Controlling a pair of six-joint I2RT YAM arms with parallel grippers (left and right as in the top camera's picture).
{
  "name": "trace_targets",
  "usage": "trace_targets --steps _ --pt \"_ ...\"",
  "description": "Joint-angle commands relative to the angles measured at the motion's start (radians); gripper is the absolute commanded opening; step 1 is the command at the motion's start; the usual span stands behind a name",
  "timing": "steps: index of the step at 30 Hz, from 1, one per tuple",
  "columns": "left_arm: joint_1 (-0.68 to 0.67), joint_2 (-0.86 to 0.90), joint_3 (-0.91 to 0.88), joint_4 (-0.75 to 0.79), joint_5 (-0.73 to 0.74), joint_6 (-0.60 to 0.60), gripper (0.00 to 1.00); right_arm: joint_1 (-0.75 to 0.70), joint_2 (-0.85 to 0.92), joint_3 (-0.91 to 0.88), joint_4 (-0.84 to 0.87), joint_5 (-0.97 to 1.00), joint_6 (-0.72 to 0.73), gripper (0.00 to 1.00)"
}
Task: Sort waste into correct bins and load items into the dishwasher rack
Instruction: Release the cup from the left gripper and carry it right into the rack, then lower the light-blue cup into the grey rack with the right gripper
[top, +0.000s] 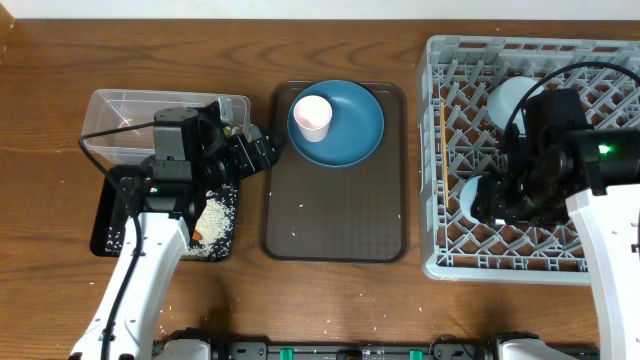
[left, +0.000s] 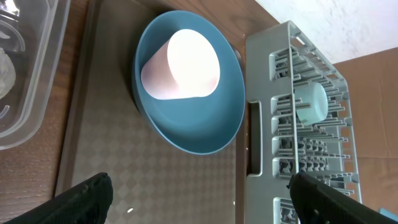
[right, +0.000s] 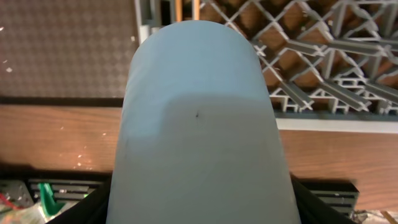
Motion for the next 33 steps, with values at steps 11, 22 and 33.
trace_targets --steps 11,22,33 --pt "0.004 0.0 0.014 -0.003 -0.016 0.017 0.95 0.057 -0.008 -0.181 0.126 0.071 0.088 0.36" --pt "0.004 0.0 0.014 -0.003 -0.016 0.017 0.96 0.057 -0.008 -0.342 0.298 0.077 0.055 0.35" --pt "0.004 0.0 0.014 -0.003 -0.016 0.017 0.96 0.056 -0.008 -0.355 0.365 0.132 0.05 0.35"
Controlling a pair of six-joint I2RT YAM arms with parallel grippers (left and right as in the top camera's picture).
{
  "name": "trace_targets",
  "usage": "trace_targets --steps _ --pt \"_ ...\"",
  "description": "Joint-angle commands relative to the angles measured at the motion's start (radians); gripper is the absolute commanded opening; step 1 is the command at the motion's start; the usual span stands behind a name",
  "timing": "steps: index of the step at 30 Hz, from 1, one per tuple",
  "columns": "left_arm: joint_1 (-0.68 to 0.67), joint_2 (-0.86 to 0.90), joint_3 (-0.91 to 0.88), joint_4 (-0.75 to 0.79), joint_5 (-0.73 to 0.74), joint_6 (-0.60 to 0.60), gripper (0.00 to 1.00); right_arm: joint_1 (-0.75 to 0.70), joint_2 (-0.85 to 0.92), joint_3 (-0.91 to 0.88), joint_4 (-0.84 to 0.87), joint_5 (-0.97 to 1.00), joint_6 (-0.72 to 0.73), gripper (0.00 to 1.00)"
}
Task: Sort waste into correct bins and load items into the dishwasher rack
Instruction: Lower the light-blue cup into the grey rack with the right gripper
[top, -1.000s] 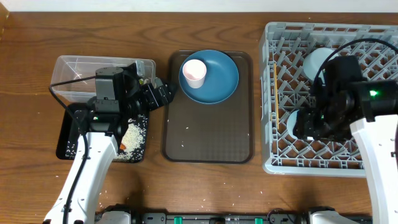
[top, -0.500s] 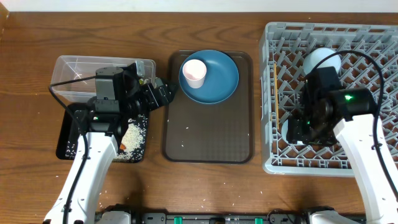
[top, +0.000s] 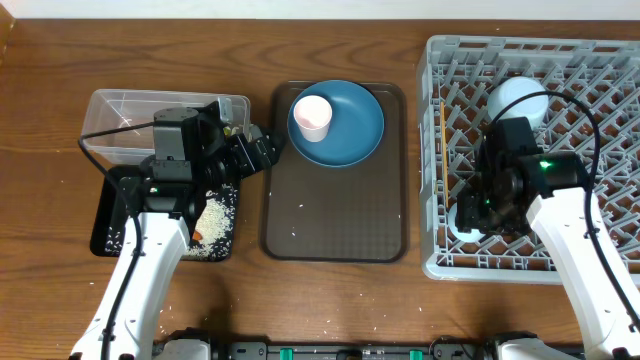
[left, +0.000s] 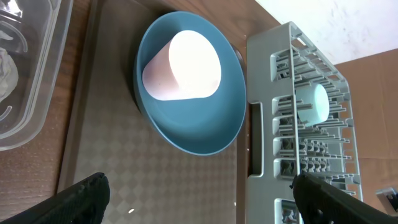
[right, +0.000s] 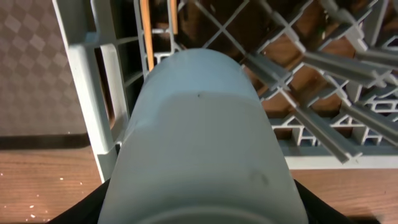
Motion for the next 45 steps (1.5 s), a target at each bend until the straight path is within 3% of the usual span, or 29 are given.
trace_targets --steps 1,9,45 --pt "0.004 0.0 0.014 -0.002 -0.013 0.017 0.96 0.006 -0.008 0.001 0.022 0.061 -0.007 0.35" --pt "0.004 0.0 0.014 -0.002 -0.013 0.017 0.96 -0.024 -0.008 0.015 0.02 0.056 -0.011 0.31" --pt "0.004 0.0 0.014 -0.002 -0.013 0.017 0.97 -0.011 -0.005 0.06 0.017 0.049 -0.027 0.29"
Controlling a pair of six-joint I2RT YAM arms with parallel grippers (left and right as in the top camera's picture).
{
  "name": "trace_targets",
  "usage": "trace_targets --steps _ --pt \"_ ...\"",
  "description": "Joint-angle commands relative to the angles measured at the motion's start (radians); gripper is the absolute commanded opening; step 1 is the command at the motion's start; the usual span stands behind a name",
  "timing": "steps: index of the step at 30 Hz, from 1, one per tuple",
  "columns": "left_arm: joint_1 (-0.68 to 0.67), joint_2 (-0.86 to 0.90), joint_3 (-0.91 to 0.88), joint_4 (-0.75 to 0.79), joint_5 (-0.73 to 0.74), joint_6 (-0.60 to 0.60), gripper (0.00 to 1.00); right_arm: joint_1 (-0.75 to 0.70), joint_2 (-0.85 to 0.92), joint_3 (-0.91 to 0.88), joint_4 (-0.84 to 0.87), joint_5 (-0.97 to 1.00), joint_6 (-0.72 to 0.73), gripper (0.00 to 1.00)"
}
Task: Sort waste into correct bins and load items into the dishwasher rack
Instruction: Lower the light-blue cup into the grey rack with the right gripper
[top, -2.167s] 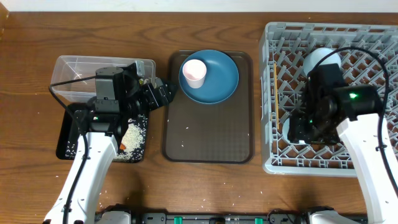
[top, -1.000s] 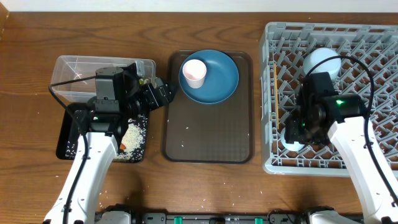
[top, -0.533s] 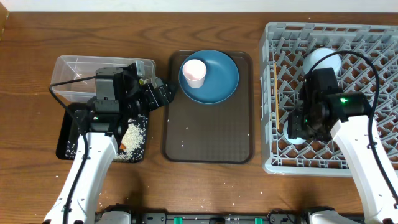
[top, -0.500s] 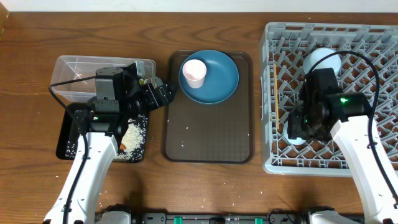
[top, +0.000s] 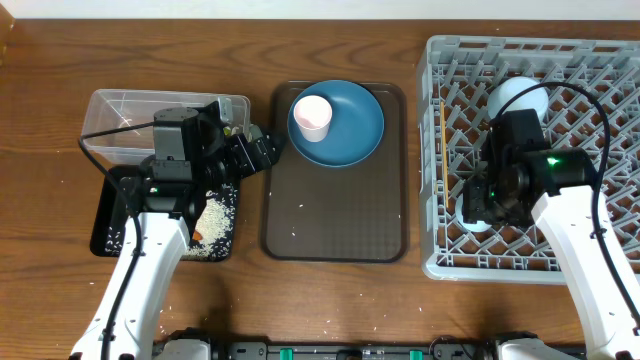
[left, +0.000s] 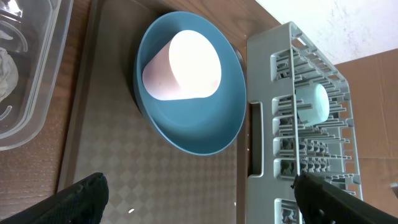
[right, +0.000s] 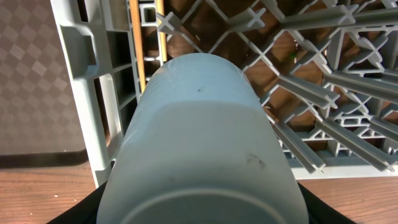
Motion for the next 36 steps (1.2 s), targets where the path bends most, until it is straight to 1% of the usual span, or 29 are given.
trace_targets --steps 1,17,23,28,30,31,33,35,36 --pt "0.004 0.0 0.014 -0.002 -0.013 0.017 0.97 0.002 -0.005 0.015 0.005 0.006 -0.014 0.3" --pt "0.004 0.0 0.014 -0.002 -0.013 0.017 0.97 0.004 -0.003 -0.041 0.057 0.005 -0.014 0.31" --pt "0.004 0.0 0.014 -0.002 -0.013 0.017 0.97 0.004 -0.002 -0.05 0.057 -0.024 -0.014 0.33" --pt "0.004 0.0 0.014 -0.002 -0.013 0.017 0.97 0.004 -0.002 -0.05 0.058 -0.023 -0.014 0.38" --pt "0.004 0.0 0.014 -0.002 -0.013 0.017 0.97 0.004 -0.002 -0.05 0.057 -0.023 -0.014 0.44" --pt "0.004 0.0 0.014 -0.002 -0.013 0.017 0.97 0.004 -0.002 -0.05 0.057 -0.024 -0.014 0.5" --pt "0.004 0.0 0.014 -0.002 -0.013 0.017 0.97 0.004 -0.002 -0.05 0.056 -0.024 -0.014 0.52" --pt "0.004 0.0 0.014 -0.002 -0.013 0.017 0.97 0.004 -0.002 -0.05 0.057 -0.024 -0.014 0.57" --pt "0.004 0.0 0.014 -0.002 -0.013 0.017 0.97 0.004 -0.002 -0.05 0.057 -0.024 -0.014 0.57"
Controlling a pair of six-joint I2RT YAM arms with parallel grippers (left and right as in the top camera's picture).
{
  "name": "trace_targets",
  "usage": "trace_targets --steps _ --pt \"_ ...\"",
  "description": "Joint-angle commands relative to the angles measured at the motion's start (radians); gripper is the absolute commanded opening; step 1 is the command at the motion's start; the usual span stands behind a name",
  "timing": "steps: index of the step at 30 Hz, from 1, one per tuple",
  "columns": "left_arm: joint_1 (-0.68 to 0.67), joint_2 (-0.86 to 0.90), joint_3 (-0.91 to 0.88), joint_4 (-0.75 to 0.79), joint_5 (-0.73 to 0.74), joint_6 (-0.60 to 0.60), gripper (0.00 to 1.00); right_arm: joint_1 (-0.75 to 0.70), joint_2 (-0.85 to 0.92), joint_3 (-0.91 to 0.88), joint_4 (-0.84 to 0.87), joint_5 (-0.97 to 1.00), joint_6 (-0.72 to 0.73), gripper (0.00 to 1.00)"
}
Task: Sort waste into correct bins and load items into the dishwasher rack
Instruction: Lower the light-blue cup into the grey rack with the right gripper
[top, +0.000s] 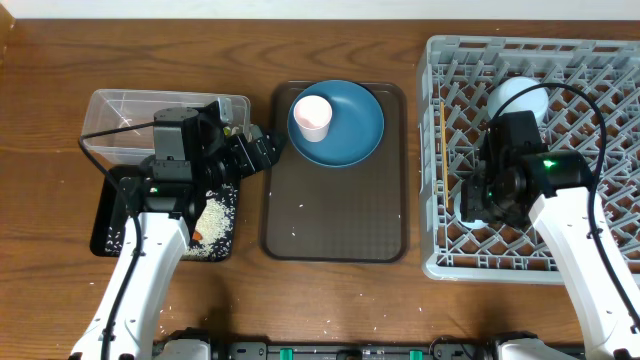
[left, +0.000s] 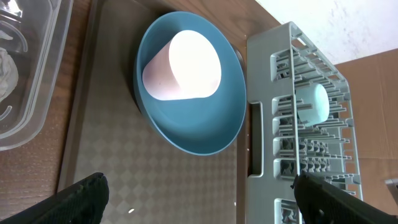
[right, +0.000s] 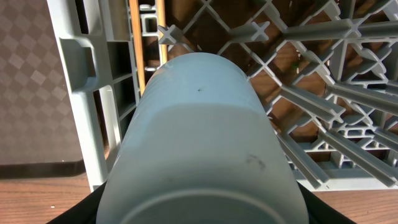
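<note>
My right gripper (top: 480, 205) is shut on a pale blue cup (right: 202, 137), held upside down over the left part of the grey dishwasher rack (top: 600, 270); the cup fills the right wrist view. A second pale cup (top: 515, 97) stands in the rack's back. On the brown tray (top: 335, 215) rests a blue plate (top: 350, 130) with a pink cup (top: 312, 117) on it. My left gripper (left: 199, 196) hangs open above the tray, its fingertips (left: 87, 196) wide apart with nothing between them.
A clear plastic bin (top: 125, 125) sits at the left with a black bin (top: 110, 220) holding rice in front of it. Rice grains are scattered on the tray and table. Wooden chopsticks (right: 134, 37) lie along the rack's left side.
My right gripper with the pale blue cup has shifted slightly left and a little deeper among the rack's prongs. The left arm has not moved.
My right gripper first held the pale blue cup over the rack's front left edge. Then the cup was at the rack's left wall, then inside over the prongs, where it still is. The left gripper stayed open above the tray throughout.
</note>
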Motion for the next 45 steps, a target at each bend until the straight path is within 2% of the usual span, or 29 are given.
trace_targets --steps 1,10,21,33,41,45 --pt "0.004 0.0 0.014 -0.002 -0.013 0.017 0.97 0.002 -0.002 -0.018 0.002 -0.023 -0.011 0.57" --pt "0.004 0.0 0.014 -0.002 -0.013 0.017 0.97 0.002 -0.001 -0.018 0.008 -0.093 -0.011 0.52" --pt "0.004 0.0 0.014 -0.002 -0.013 0.017 0.97 0.002 0.0 -0.018 0.01 -0.097 -0.012 0.53" --pt "0.004 0.0 0.014 -0.002 -0.013 0.017 0.97 0.001 0.0 -0.018 0.009 -0.093 -0.016 0.78" --pt "0.004 0.0 0.014 -0.002 -0.013 0.017 0.97 0.0 0.0 -0.015 0.021 -0.086 -0.039 0.79" --pt "0.004 0.0 0.014 -0.002 -0.013 0.017 0.97 -0.013 0.0 0.044 0.016 -0.085 -0.039 0.8"
